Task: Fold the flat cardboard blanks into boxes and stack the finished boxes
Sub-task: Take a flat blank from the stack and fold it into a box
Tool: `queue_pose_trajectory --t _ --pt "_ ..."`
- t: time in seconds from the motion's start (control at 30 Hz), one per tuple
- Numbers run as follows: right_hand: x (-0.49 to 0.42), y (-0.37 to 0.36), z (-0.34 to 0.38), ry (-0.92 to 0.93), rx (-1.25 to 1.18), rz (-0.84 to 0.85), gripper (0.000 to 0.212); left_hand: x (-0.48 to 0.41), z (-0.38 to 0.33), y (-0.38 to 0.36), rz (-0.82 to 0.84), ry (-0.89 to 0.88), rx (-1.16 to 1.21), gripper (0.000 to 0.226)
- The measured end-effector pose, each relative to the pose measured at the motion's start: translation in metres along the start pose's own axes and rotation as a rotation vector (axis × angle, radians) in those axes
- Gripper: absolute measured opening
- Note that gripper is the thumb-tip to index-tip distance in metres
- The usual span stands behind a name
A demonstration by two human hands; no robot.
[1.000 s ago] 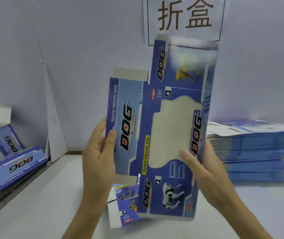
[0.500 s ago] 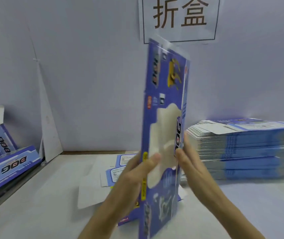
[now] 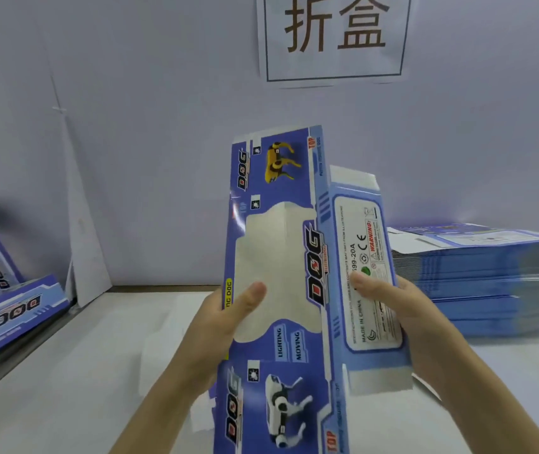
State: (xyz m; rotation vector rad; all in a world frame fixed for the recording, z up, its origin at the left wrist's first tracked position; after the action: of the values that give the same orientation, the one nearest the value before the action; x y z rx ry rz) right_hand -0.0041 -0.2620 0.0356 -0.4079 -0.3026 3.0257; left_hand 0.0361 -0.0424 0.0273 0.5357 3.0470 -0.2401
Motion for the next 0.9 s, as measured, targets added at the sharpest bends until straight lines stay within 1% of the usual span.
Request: queue_pose_trajectory --t 0.1,0.17,0.23,0.3,0.4,0.5,0.53,0.57,0.63,0.7,0.83,0.87,0.9 --pt "0.001 0.001 -0.001 -0.001 -0.006 -0.027 0.027 0.001 -0.002 0.004 -0.010 -0.004 0.041 0.042" --pt "0.002 -0.001 0.000 -0.001 -0.029 -0.009 0.028 0.002 -0.003 0.005 0.012 -0.002 0.045 0.035" --pt "0.002 -0.003 0.003 0.003 -0.017 0.028 0.030 0.002 -0.005 0.005 0.025 -0.007 0.027 0.037" --pt "0.002 -0.002 0.005 0.009 -0.005 0.007 0.037 0.002 -0.004 0.007 0.026 0.003 0.024 0.041" --pt "0.002 -0.001 0.007 0.016 0.001 0.004 0.038 0.002 -0.002 0.008 0.025 0.003 0.046 0.045" --pt "0.002 -0.004 0.009 0.010 0.040 0.038 0.034 0.000 -0.002 0.007 0.069 0.026 0.051 0.037" --pt "0.002 -0.004 0.009 0.017 0.076 0.038 0.036 0.000 -0.003 0.008 0.082 0.044 0.051 0.036" --pt "0.002 -0.004 0.010 0.033 0.126 0.028 0.045 -0.001 -0.004 0.010 0.089 0.059 0.046 0.037" --pt "0.003 -0.003 0.012 0.068 0.201 0.006 0.055 -0.002 -0.007 0.014 0.091 0.042 0.003 0.035" --pt "0.004 -0.006 0.012 0.088 0.210 0.027 0.051 -0.001 -0.009 0.014 0.059 0.007 -0.026 0.040" --pt "0.005 -0.004 0.005 0.078 0.166 -0.033 0.027 -0.003 -0.004 0.009 0.001 -0.031 0.078 0.048" --pt "0.005 -0.005 0.005 0.067 0.161 -0.031 0.027 -0.003 -0.003 0.008 -0.007 -0.043 0.082 0.046" --pt "0.005 -0.006 0.005 0.060 0.166 -0.019 0.032 -0.003 -0.004 0.008 -0.010 -0.052 0.080 0.044"
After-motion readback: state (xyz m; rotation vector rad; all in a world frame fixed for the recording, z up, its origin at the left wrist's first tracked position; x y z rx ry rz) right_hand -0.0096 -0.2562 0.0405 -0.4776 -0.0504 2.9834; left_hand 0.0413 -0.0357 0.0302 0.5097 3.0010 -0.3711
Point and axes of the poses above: each hand's wrist, its own x-axis away from the middle knuckle, its own y-axis out of the back of the hand, z = x × y, the point moved 3 cm from there along -x, towards the middle knuckle, and after that the axes turned 6 degrees about y, right-handed, at the moved point
